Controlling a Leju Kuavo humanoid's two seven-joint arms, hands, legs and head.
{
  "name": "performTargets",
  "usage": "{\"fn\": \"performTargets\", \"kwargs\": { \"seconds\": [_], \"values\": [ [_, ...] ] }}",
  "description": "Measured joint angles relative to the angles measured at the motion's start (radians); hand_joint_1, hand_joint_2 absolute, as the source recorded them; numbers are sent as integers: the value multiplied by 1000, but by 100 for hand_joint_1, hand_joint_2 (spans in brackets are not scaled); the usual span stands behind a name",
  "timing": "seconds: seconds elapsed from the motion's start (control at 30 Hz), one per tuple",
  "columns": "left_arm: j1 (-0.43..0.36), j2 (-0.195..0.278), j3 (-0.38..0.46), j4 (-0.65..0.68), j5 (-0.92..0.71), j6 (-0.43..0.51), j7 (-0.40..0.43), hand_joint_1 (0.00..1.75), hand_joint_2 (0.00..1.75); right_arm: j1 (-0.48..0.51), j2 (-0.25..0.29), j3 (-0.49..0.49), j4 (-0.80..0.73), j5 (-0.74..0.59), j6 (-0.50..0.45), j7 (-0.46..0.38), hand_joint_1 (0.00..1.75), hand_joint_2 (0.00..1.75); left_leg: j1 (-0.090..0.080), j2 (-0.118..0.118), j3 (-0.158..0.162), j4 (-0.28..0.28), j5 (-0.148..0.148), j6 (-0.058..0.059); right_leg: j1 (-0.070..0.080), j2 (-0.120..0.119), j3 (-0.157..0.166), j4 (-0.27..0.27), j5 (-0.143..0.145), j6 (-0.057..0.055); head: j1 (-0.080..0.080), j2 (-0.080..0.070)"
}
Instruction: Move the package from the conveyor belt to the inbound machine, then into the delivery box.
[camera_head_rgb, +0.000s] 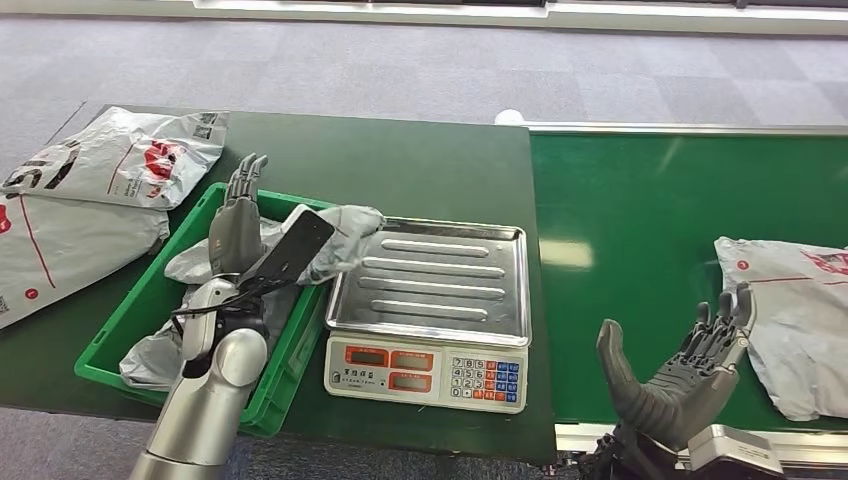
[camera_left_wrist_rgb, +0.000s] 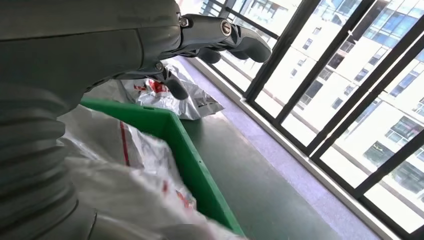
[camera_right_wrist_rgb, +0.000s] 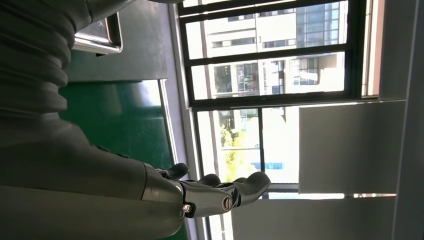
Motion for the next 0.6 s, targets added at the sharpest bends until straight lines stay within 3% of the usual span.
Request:
{"fn": "performTargets", "kwargs": {
  "seconds": [0.6],
  "values": [
    [1,0,27,69,-120,60,103,0,175,3,0,0,0,8,13,14,0,175,0,0,0,0,0,0,0,0,0,0,0,0,0,0]
  ]
}}
